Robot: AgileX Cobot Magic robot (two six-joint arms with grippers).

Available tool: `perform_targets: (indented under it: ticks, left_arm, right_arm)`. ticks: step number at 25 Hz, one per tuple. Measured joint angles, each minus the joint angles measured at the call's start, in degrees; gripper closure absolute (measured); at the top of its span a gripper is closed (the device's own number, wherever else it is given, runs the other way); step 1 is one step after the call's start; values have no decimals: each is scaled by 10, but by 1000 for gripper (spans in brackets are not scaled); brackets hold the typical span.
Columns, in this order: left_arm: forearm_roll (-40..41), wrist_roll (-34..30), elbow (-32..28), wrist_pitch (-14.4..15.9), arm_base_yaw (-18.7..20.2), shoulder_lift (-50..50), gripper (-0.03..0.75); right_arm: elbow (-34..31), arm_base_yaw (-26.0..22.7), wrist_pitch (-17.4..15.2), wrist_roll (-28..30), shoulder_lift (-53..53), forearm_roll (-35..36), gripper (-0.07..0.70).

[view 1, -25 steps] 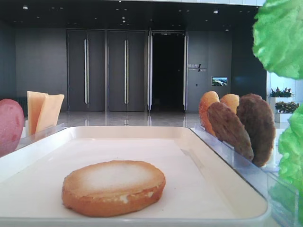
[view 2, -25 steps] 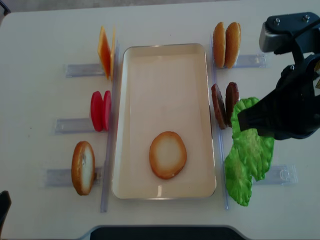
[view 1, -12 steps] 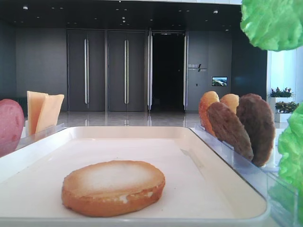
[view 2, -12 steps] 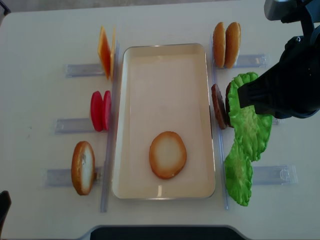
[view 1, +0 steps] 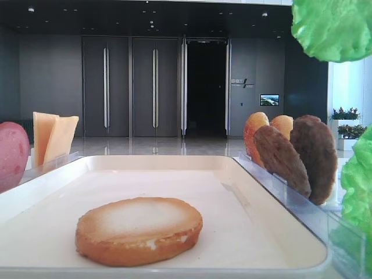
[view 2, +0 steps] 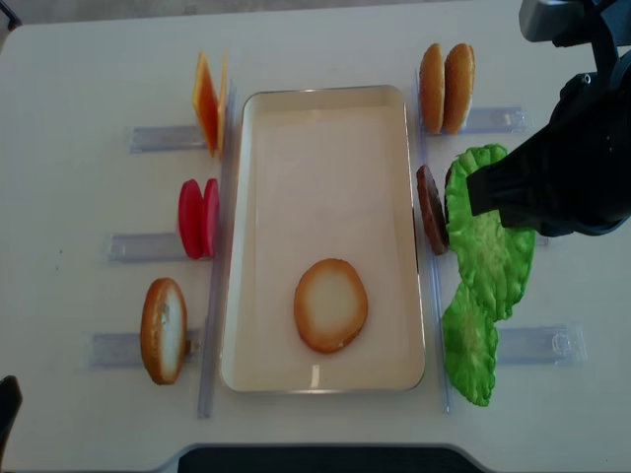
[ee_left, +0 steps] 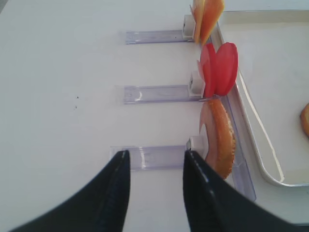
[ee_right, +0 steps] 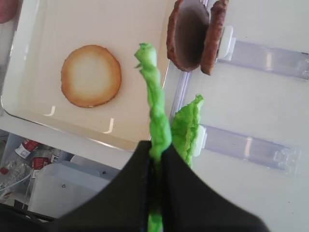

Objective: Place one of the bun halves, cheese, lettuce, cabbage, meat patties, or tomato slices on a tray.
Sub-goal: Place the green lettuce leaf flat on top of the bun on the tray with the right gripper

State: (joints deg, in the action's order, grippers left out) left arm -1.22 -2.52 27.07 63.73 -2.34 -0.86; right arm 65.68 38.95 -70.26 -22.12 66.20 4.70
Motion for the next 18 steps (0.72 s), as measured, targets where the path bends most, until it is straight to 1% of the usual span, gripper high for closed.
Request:
perform_targets:
  ticks: [2, 5, 12, 15, 18]
  left_arm:
    - [0, 0, 0, 0, 0, 0, 430]
    - [0, 0, 0, 0, 0, 0, 430]
    - [0, 0, 0, 0, 0, 0, 430]
    - [0, 0, 0, 0, 0, 0, 430]
    - [0, 0, 0, 0, 0, 0, 432]
  right_arm:
    - [0, 19, 0, -13, 0, -4, 595]
    - [0, 66, 0, -46, 0, -15, 595]
    - [0, 199, 0, -133, 0, -47, 595]
    - [0, 227, 0, -154, 6, -61, 595]
    - [0, 231, 0, -158, 14, -67, 595]
